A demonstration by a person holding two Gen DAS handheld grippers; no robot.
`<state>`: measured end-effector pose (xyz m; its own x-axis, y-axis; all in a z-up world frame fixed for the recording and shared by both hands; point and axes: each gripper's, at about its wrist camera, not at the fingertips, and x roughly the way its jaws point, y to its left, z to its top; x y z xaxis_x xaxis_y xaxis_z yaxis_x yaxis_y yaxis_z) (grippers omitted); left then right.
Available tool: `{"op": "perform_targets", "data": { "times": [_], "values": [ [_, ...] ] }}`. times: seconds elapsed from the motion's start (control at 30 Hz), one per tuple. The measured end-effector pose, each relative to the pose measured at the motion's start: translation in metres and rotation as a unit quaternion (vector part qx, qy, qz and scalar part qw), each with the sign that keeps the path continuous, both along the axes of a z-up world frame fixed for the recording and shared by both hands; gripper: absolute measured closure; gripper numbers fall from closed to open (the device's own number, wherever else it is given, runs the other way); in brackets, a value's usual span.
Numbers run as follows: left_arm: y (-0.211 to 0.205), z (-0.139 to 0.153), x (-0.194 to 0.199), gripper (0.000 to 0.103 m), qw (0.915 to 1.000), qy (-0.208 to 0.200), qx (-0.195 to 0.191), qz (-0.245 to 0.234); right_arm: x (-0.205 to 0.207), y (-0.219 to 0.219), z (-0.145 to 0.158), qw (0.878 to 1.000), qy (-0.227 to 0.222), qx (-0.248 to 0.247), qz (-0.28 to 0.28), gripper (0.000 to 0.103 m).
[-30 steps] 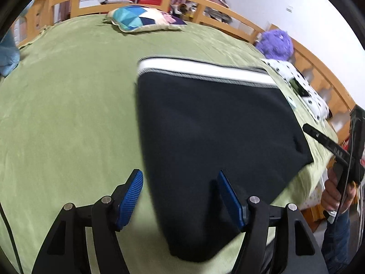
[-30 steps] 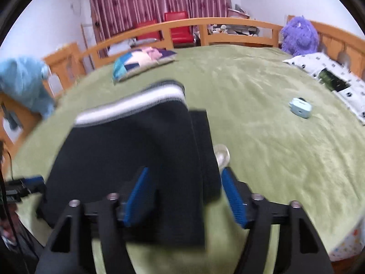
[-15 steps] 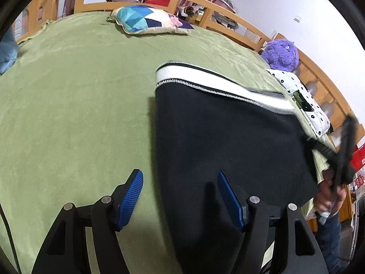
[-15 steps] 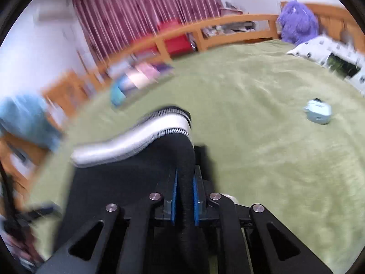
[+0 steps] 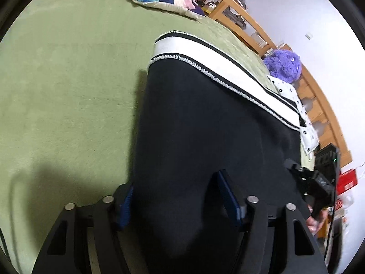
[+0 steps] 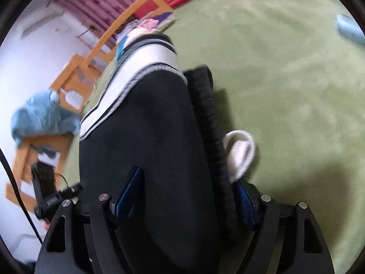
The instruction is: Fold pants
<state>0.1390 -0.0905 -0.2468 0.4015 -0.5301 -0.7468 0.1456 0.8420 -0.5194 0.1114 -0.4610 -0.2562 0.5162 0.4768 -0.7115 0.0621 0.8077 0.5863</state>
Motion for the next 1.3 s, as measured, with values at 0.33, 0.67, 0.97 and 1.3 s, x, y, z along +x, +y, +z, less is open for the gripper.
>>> {"op": "perform_targets", "data": {
  "times": [0.33, 0.67, 0.97, 1.3],
  "values": [
    [0.023, 0.071, -0.003, 0.093, 0.9949, -0.083, -0.038, -0.043, -0.029, 0.021, 0.066, 0.997, -0.063, -0.005, -0.051, 0.071],
    [0.158, 0.121, 0.011, 0.093, 0.9918, -0.121, 0.028, 0.031, 0.014, 0.155, 0.090, 0.994, -0.094, 0.049, 0.017, 0.080],
    [0.202, 0.036, 0.024, 0.065, 0.9949, -0.011, 0.054, 0.085, 0.057, 0.212, 0.029, 0.998, -0.033, -0.052, 0.029, 0.037],
    [0.192, 0.037, -0.067, 0.052, 0.9872, -0.054, 0.124, 0.083, -0.028, 0.227, 0.099, 0.979, -0.113, -0.171, 0.016, 0.047]
  ]
}}
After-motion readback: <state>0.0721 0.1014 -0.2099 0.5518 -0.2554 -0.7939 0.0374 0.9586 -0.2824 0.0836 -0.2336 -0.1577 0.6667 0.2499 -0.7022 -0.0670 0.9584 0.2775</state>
